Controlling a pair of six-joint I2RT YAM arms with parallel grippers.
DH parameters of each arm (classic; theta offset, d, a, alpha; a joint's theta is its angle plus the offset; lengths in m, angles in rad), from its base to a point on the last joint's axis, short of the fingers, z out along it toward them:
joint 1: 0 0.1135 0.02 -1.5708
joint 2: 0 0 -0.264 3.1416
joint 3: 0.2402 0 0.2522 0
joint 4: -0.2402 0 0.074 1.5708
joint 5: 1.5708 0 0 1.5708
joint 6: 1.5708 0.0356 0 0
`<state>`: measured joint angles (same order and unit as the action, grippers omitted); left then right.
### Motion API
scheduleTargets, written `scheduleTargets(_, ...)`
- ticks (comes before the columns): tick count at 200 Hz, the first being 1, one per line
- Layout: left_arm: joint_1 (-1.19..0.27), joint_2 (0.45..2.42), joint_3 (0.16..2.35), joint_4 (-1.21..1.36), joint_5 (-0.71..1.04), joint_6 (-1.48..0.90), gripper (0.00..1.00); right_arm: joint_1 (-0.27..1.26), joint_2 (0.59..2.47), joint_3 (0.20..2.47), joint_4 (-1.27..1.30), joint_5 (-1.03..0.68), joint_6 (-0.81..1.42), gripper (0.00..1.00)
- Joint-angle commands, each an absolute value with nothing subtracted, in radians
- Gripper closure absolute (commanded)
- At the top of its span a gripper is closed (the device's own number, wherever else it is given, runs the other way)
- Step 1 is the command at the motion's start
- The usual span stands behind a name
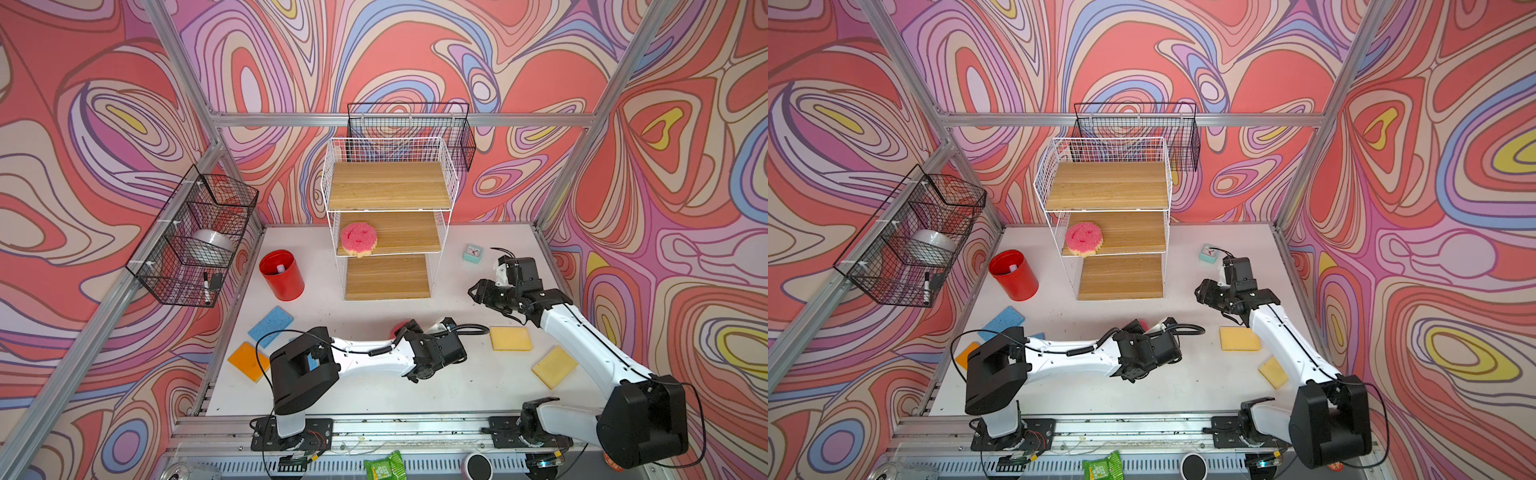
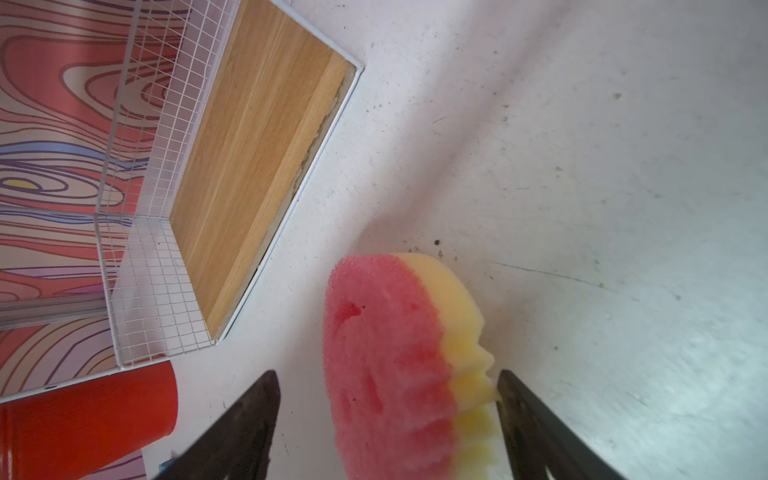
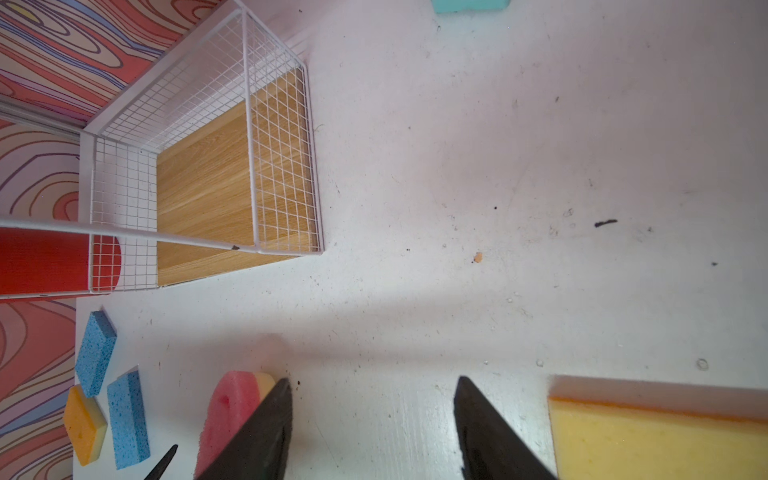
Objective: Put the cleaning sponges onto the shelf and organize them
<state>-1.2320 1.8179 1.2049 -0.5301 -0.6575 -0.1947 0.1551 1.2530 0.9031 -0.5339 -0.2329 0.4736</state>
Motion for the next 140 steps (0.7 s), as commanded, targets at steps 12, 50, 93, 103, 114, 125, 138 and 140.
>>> scheduleTargets(12, -1.239, 1.707, 1.205, -0.496, -0.553, -0.220, 0.07, 0.147, 1.243, 0.905, -0.571, -0.234, 0.438, 0.29)
scheduleTargets(50, -1.224, 1.582, 1.166, -0.465, -0.466, -0.254, 0.00, 0.148, 1.243, 0.913, -0.603, -0.214, 0.421, 0.23)
scheduleTargets(93, -1.097, 1.389, 0.999, -0.397, -0.301, -0.372, 0.04, 0.219, 1.260, 0.910, -0.611, -0.212, 0.437, 0.39)
scheduleTargets(103, -1.060, 1.336, 0.941, -0.372, -0.269, -0.401, 0.06, 0.280, 1.283, 0.925, -0.625, -0.166, 0.440, 0.45)
scheduleTargets(114, -1.026, 1.280, 0.883, -0.351, -0.249, -0.426, 0.07, 0.354, 1.311, 0.946, -0.640, -0.105, 0.448, 0.47)
scheduleTargets(125, -0.997, 1.231, 0.835, -0.343, -0.238, -0.449, 0.08, 0.414, 1.342, 0.962, -0.644, -0.068, 0.462, 0.48)
scheduleTargets(138, -0.969, 1.179, 0.784, -0.339, -0.234, -0.472, 0.09, 0.462, 1.372, 0.971, -0.636, -0.053, 0.482, 0.47)
scheduleTargets(140, -0.966, 1.173, 0.779, -0.339, -0.235, -0.475, 0.09, 0.469, 1.375, 0.972, -0.634, -0.051, 0.485, 0.47)
